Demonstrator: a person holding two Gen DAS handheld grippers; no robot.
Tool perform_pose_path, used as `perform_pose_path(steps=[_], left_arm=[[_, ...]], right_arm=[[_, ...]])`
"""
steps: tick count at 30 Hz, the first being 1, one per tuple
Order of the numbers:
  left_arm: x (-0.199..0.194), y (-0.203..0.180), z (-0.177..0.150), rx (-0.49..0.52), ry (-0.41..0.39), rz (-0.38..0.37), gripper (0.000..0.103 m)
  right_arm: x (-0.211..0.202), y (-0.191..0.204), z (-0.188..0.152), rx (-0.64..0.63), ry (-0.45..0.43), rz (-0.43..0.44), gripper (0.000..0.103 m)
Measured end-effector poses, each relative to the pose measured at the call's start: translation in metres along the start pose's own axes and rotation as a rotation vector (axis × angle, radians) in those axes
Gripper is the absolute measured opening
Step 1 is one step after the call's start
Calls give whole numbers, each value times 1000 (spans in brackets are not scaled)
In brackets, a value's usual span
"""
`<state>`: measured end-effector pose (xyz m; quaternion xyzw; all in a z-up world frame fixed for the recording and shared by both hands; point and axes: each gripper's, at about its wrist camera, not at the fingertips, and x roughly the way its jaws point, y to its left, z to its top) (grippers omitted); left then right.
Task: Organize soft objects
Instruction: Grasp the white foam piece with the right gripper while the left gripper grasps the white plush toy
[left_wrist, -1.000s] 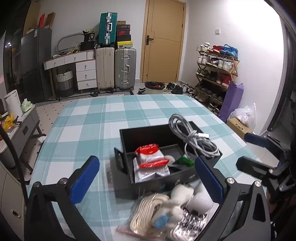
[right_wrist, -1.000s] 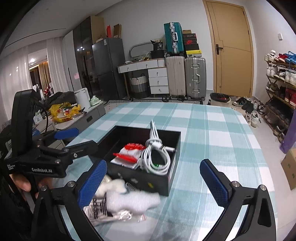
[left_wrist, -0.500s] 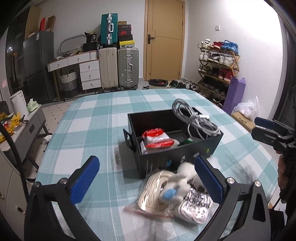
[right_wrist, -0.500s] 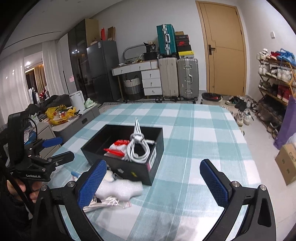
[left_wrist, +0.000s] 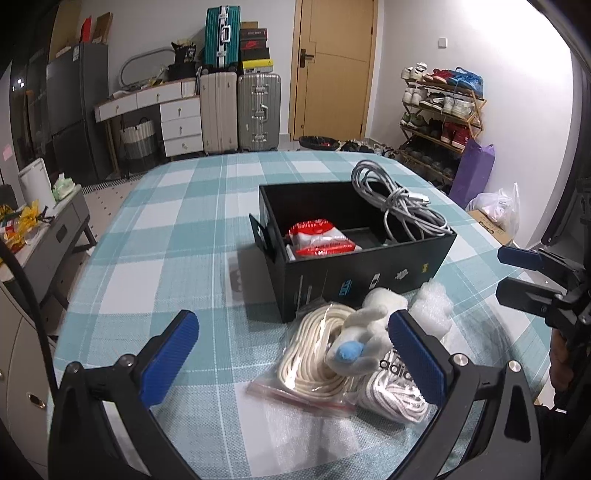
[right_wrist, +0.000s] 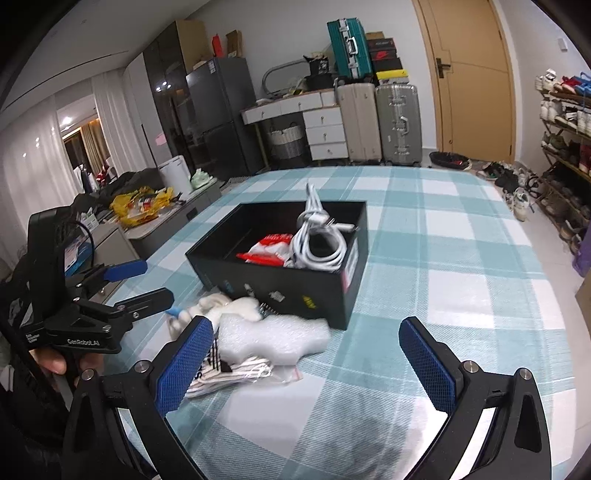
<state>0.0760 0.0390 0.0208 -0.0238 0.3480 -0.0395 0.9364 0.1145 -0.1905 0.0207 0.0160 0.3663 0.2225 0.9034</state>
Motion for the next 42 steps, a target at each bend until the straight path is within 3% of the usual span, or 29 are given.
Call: perform_pose_path(steps=[7,14,27,42], left_arm=[[6,7,-1,-47,26,-34,103],[7,5,-3,-36,34,-51,103],[9,4,-3,-31,39,-59,103],[13,8,-3,-25,48,-63,103]], right_arm=[[10,1,-1,5,28,22,102],[18,2,-1,3,49,37,102],[56,10,-6,8,169,97,102],[82,11,-3,24,218,118,102]])
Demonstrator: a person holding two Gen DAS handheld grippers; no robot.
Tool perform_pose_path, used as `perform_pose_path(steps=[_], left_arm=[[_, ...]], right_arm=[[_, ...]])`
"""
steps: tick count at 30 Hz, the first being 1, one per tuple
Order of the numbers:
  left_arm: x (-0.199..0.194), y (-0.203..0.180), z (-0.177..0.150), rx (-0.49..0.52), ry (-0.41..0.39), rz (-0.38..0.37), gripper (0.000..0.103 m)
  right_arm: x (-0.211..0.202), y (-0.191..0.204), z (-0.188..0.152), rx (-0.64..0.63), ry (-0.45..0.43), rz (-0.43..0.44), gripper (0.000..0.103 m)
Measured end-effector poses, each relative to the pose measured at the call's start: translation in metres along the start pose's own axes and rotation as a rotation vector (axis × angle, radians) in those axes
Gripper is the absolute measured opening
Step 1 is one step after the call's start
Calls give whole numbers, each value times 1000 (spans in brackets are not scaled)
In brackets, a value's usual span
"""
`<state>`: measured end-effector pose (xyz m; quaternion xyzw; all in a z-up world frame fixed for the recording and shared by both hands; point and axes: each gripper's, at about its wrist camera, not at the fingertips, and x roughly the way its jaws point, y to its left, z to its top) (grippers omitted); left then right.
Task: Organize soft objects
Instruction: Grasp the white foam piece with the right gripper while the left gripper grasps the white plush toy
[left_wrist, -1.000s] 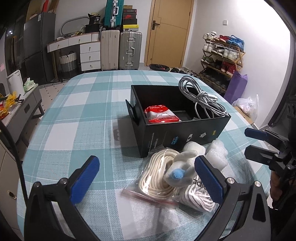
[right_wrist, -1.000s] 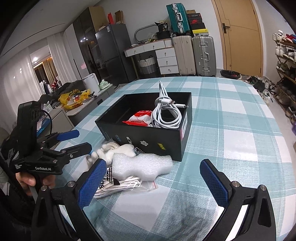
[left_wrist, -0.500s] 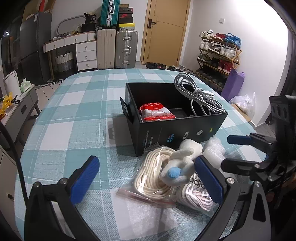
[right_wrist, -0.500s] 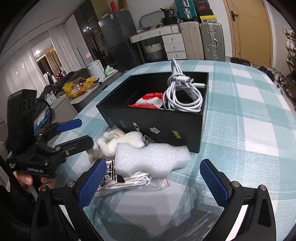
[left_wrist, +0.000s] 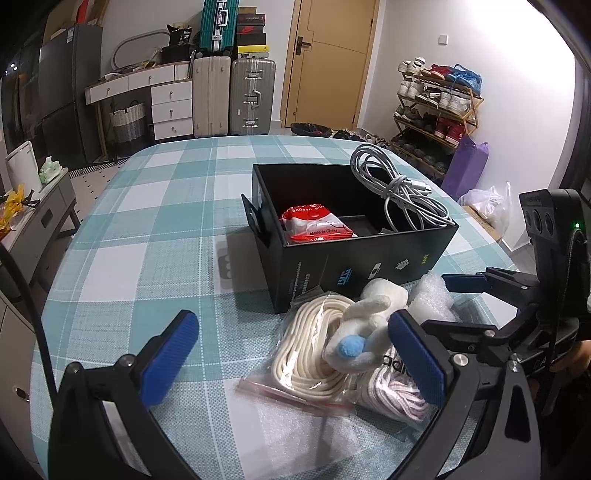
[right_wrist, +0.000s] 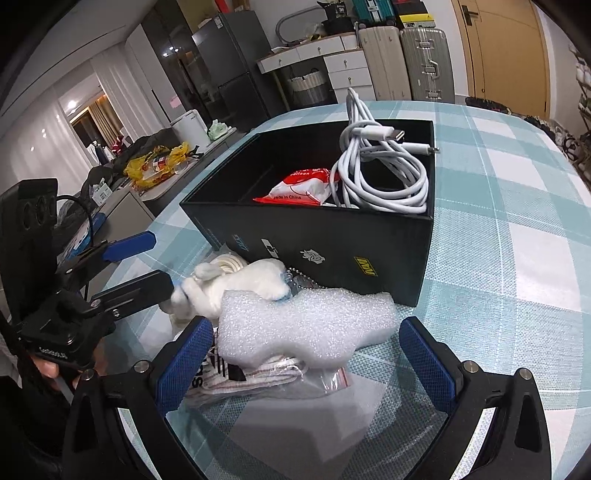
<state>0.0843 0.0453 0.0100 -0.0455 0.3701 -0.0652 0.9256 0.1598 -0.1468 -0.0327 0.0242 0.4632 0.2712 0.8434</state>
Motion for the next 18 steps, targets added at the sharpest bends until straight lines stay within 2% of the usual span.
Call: perform_pose_path(steps=[10,11,13,18], left_arm=[[2,-4,0,12,17,-16,103],[3,-5,0,15,20,-20,103],[4,-8,-1,20,25,-29,103],[6,-17,-3,43,33,-48,103]], right_arm=[[6,3,4,-12,12,0,102],[5,3,3,-13,10,2,101],[1,3,2,-15,7,4,92],[-11,4,-5,-29,-13,-1,91]])
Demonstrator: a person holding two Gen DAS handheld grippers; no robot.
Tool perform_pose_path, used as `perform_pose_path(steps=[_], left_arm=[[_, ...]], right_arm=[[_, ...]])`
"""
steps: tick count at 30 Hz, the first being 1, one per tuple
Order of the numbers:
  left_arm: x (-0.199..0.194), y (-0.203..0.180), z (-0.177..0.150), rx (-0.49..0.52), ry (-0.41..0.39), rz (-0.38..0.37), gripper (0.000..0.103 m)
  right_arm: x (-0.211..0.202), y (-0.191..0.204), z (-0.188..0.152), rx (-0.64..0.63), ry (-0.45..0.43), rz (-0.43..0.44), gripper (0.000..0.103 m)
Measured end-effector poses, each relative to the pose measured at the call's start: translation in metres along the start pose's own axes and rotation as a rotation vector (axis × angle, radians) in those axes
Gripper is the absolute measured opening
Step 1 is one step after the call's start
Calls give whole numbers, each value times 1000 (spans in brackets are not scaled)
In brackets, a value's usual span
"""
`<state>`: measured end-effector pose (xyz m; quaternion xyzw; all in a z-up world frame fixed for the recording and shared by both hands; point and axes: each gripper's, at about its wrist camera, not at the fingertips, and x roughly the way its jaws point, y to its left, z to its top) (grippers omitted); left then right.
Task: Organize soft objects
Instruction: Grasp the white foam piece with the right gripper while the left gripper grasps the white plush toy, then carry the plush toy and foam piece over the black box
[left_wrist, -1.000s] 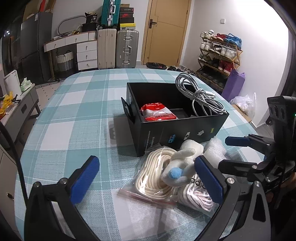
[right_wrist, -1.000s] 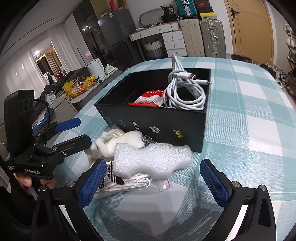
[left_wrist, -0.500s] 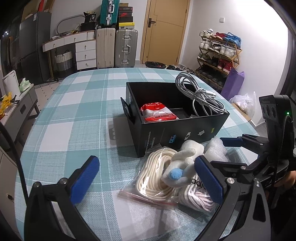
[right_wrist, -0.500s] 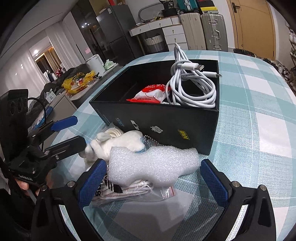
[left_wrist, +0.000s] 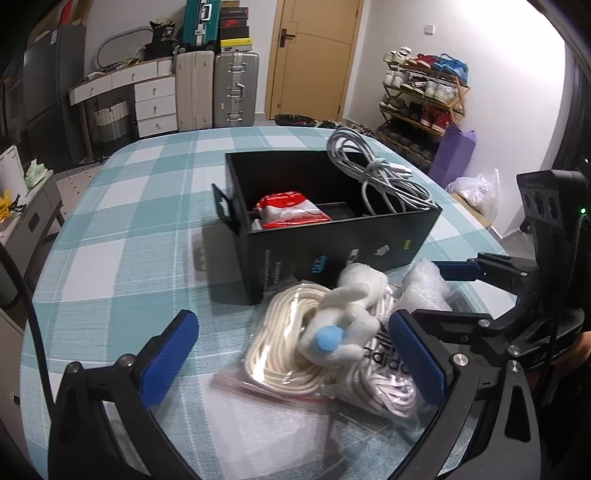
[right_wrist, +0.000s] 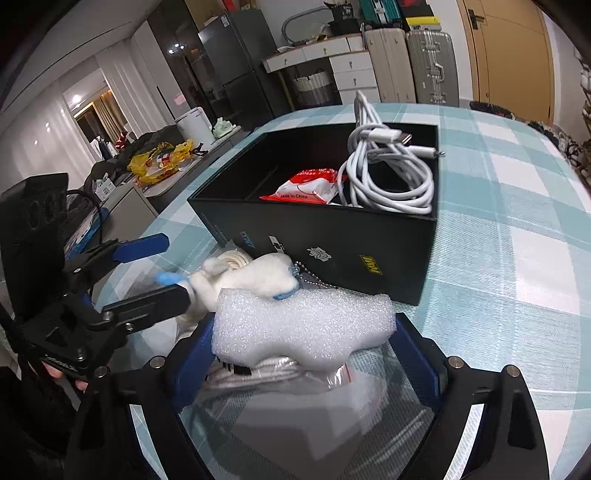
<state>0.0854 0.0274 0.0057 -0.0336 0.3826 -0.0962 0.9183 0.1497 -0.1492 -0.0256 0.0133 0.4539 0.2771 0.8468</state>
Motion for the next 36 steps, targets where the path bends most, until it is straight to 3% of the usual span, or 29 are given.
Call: perform_pose_path(steps=[5,14,19,21,25,36], left_arm=[[2,-11,1,30,5,-34,101],[9,-22,-2,72,39,-87,47],[14,-27,-5,96,56,-89,46],[14,-28,-5,100,57,-94,37],[7,-27,-7,92,31,-120,33],[-20,-23,0,64,-49,-163,33]], right_arm=[[-19,-3,-7,6,-35,-18,91],[-31,-9,-16,28,-53,-28,91],[-33,-10,-17,30,-57,-29,91],[-33,-9,-18,30,-58,-27,91],[-34,-9,-18,30,-63,-26,91],[-45,-2,-20,7,-102,-30,91]])
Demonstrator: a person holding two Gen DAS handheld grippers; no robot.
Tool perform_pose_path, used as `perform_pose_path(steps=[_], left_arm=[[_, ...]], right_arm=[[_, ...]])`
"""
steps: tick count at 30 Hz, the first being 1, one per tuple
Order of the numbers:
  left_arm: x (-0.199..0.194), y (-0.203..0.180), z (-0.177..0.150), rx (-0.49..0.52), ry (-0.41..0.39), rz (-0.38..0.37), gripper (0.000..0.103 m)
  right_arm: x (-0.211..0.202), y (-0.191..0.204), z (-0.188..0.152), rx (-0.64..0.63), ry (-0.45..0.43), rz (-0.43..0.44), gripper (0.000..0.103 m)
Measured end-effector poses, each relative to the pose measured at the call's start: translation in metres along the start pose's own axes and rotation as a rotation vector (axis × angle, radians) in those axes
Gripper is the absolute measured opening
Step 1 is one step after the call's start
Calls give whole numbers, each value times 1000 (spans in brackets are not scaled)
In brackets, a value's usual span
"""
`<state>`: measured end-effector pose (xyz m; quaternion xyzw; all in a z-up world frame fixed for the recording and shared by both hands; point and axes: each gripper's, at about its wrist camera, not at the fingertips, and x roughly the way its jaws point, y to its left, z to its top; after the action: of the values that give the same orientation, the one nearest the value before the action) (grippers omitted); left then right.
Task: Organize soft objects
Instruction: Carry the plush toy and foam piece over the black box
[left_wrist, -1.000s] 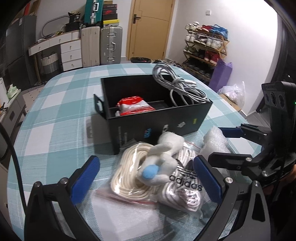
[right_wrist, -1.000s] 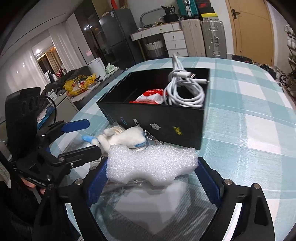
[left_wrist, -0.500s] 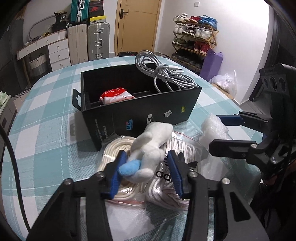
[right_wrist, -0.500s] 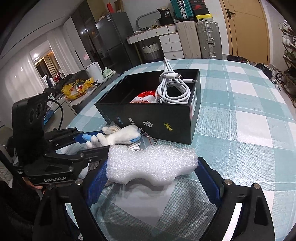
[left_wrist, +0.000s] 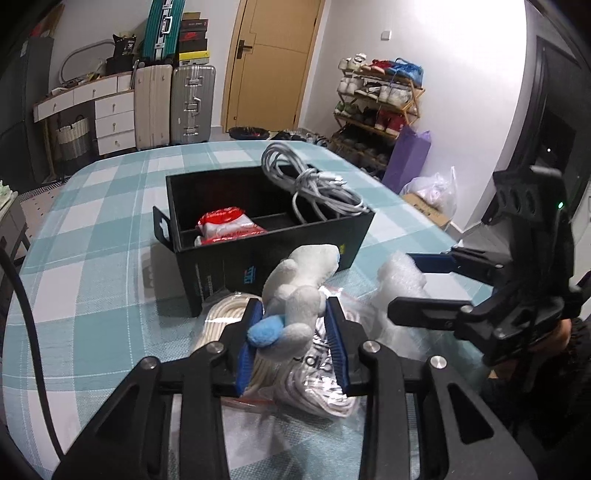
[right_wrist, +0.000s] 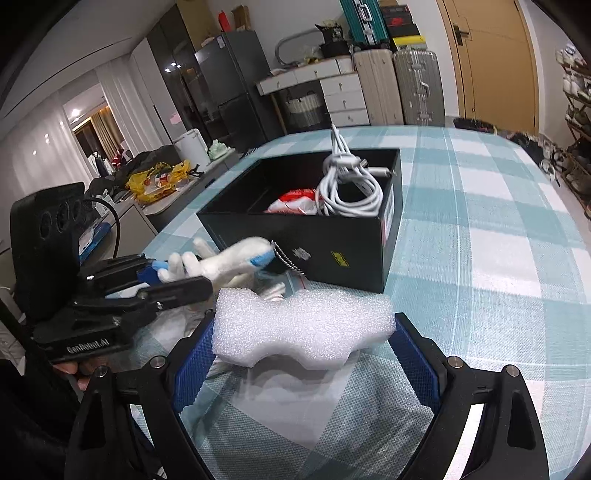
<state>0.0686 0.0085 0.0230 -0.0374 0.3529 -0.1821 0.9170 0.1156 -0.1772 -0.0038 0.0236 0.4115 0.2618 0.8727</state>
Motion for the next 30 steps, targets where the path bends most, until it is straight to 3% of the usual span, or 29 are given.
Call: perform_pose_path(steps=[30], left_arm=[[-26,19,37,-28,-119,90,33]], right_arm=[[-44,30,35,-87,-160,-62,91]])
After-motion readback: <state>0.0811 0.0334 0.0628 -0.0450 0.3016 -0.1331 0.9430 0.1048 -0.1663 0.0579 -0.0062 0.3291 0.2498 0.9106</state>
